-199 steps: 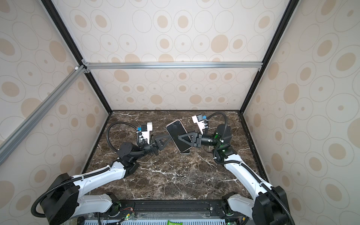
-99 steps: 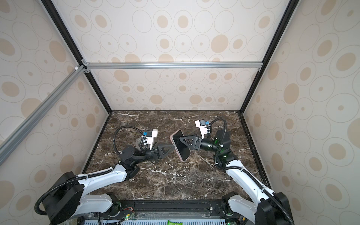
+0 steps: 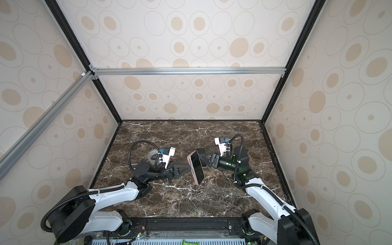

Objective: Take the phone out of the phone case
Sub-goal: Remove the phone case from the phone.

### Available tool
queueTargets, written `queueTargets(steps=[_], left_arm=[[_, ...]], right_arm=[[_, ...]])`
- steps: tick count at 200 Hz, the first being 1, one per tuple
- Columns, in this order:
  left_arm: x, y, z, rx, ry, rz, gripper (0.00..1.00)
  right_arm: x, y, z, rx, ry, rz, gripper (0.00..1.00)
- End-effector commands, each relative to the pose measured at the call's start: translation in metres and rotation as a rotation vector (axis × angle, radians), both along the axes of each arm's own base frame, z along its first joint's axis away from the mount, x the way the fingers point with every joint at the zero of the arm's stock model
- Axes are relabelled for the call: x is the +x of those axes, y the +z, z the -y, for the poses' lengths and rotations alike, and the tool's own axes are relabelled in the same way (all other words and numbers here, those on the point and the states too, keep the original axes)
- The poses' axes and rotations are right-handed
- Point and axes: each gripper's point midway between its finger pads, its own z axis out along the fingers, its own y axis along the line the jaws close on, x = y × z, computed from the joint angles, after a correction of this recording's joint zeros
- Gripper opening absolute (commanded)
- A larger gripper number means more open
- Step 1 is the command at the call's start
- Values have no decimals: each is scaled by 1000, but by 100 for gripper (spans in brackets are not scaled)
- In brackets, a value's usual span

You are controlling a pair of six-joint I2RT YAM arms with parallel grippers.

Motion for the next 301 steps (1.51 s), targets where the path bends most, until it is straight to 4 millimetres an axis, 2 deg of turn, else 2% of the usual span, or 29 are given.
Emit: queueTargets(steps=[1, 41, 79, 144, 178, 192, 201, 203, 207, 212, 215, 228, 259, 278, 301], left_arm=[[0, 2, 2, -5, 16, 80, 0], [10, -42, 5, 77, 41, 11, 0], [21, -76, 5, 156, 80, -44, 0], [18, -98, 7, 155, 49, -107, 0], [23, -109, 4, 186, 85, -135, 0], [26, -115, 3, 213, 109, -145, 0], [29, -118, 2, 231, 125, -151, 0], [30, -119, 1, 235, 129, -153, 0], [30, -119, 1, 241, 133, -155, 0], [32, -121, 1, 249, 144, -160, 0], [33, -123, 1, 261, 150, -169, 0], [38, -129, -1, 299, 176, -177, 0], [44, -133, -7, 335, 233, -190, 0], [49, -139, -11, 379, 272, -213, 0], [53, -137, -15, 393, 301, -225, 0]], right_arm=[[-1, -18, 1, -30, -12, -38, 50], [-8, -43, 4, -67, -16, -93, 49], [-13, -71, 17, -168, -84, -155, 49], [-14, -118, 25, -255, -118, -272, 49], [-12, -126, 33, -306, -167, -279, 51], [-9, -128, 39, -339, -206, -284, 55], [-6, -126, 42, -342, -225, -273, 62], [-6, -125, 42, -340, -230, -270, 65], [-4, -124, 43, -331, -244, -270, 77], [-2, -122, 44, -314, -263, -263, 96], [-1, -120, 44, -304, -268, -253, 100], [-2, -121, 47, -302, -285, -235, 100], [-5, -139, 52, -314, -315, -311, 100], [-9, -144, 44, -401, -296, -331, 100], [-12, -139, 28, -515, -290, -305, 100]])
